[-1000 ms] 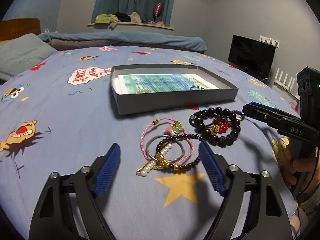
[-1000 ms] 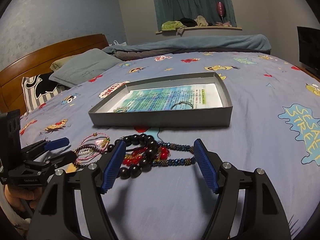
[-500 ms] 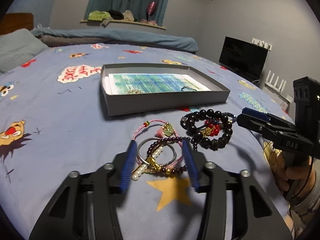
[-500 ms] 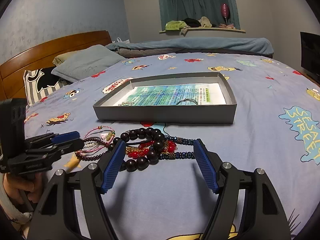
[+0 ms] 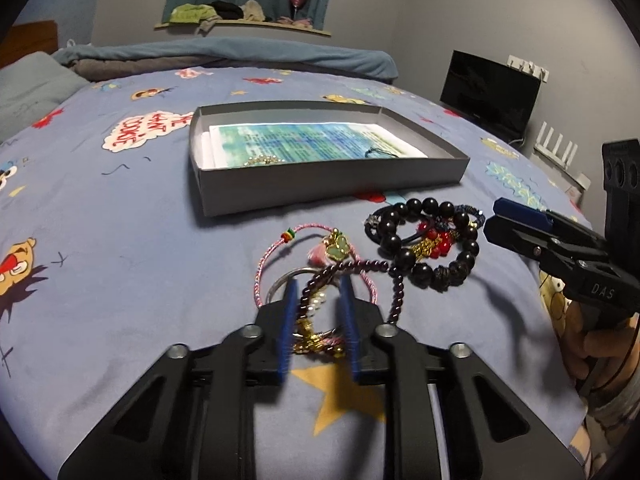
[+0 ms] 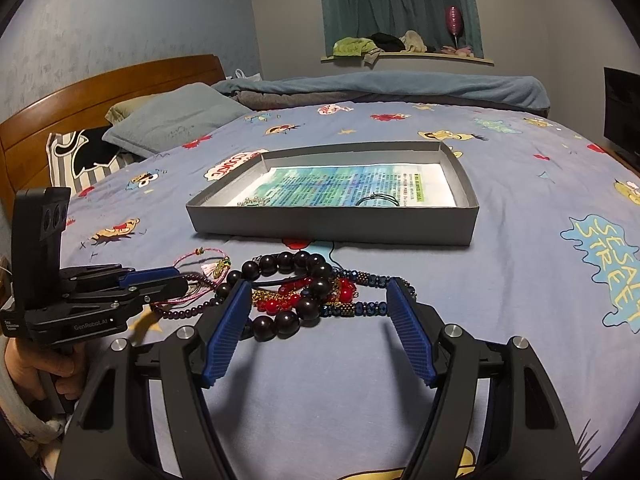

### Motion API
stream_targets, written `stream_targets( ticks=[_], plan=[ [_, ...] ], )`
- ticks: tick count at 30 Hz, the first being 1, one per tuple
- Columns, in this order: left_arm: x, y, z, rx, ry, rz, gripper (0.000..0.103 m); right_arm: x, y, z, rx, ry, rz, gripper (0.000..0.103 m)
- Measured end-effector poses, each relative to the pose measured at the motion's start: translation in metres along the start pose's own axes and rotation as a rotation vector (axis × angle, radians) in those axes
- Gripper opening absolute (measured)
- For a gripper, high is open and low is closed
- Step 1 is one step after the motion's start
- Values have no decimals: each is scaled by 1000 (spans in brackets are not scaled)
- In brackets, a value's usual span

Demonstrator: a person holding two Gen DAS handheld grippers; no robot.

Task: Organize jewelry
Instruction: 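Grasp the dark purple bead bracelet with the left tool while the right grasps the black bead bracelet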

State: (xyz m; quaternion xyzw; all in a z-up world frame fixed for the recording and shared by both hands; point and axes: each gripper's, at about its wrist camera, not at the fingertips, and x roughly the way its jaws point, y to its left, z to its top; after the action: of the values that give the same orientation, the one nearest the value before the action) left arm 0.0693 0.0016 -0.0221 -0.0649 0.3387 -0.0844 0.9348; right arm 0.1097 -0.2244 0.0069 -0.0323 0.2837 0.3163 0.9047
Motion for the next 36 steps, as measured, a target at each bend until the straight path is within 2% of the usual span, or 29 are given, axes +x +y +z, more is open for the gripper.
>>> stream_targets(
  ticks=[2,10,17,22,25,27,31,36],
  plan=[
    [-2,1,-1,-7,-7,-2,11,2,3,0,-12,10,-1,61],
    [-9,0,-3,-1,-46,-35,10,24,1,6,-4,79,6,44],
    [-9,-3,-2,4,-46,-47,10,35,11,14,-54,91,-11,38],
    [0,1,-1,-16,-5,-46,10,50,11,15,-65,137,-36,35],
    [6,5,0,-39,29,-47,10,53,11,15,-68,145,-46,20],
    [8,6,0,-40,38,-45,10,52,10,14,-64,138,-37,14],
    [5,3,-1,-26,28,-37,9,38,13,13,-74,83,-23,14],
    [-10,-3,-2,-7,-31,-41,6,9,12,10,-62,-3,-10,14]
  ],
)
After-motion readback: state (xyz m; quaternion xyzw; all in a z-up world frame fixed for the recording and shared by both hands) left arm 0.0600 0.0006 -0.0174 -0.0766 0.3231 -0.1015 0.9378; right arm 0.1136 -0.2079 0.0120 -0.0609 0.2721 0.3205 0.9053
